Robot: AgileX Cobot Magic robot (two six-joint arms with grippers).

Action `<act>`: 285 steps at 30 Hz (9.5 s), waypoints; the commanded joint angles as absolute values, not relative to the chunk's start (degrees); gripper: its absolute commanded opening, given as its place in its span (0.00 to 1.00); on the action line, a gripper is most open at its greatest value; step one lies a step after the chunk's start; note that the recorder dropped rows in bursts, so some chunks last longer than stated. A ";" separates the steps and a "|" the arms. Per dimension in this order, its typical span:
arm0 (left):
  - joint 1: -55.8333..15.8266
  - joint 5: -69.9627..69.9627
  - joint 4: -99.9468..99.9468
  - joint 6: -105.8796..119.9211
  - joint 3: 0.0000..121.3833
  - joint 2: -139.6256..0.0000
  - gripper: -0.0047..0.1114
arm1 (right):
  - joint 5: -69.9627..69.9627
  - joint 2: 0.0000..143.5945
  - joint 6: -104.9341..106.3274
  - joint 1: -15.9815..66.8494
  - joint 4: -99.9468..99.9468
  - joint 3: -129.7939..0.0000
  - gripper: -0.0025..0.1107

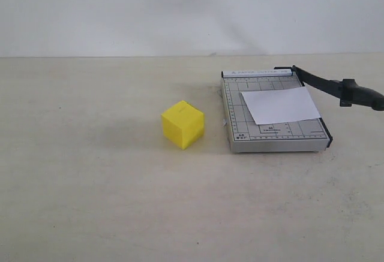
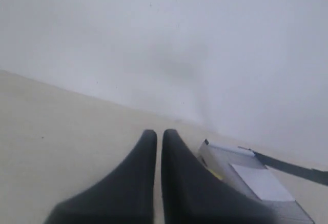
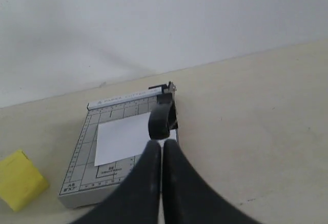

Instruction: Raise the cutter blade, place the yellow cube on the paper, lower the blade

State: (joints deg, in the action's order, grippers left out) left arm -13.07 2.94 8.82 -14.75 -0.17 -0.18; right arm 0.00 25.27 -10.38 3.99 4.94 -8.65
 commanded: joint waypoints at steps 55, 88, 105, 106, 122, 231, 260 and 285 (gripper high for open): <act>-55.45 36.24 -10.22 -11.27 92.93 -116.14 0.08 | 8.33 25.30 -8.86 3.92 5.59 -6.67 0.03; -48.03 24.85 -5.06 -9.76 124.87 -148.42 0.08 | 8.33 25.30 -10.03 3.92 5.70 -6.67 0.03; -48.03 23.24 -6.37 -15.95 126.90 -138.77 0.08 | 8.07 25.30 -10.03 3.92 5.70 -6.67 0.03; -48.03 24.15 -7.29 -18.15 126.90 -137.82 0.08 | 8.21 25.30 -10.03 3.92 5.70 -6.67 0.03; -50.98 11.23 -70.26 -64.89 69.30 -102.09 0.08 | 8.33 25.30 -10.27 3.92 5.70 -6.67 0.03; -44.59 -37.28 -99.95 -108.12 101.23 -122.54 0.08 | 8.43 25.30 -11.50 3.92 5.70 -6.67 0.03; -48.32 9.16 -99.95 -99.57 91.92 -122.32 0.08 | 8.43 25.30 -11.50 3.92 5.70 -6.67 0.03; -52.34 43.21 -14.40 -6.25 130.37 -139.80 0.08 | 8.43 25.30 -11.50 3.92 5.70 -6.67 0.03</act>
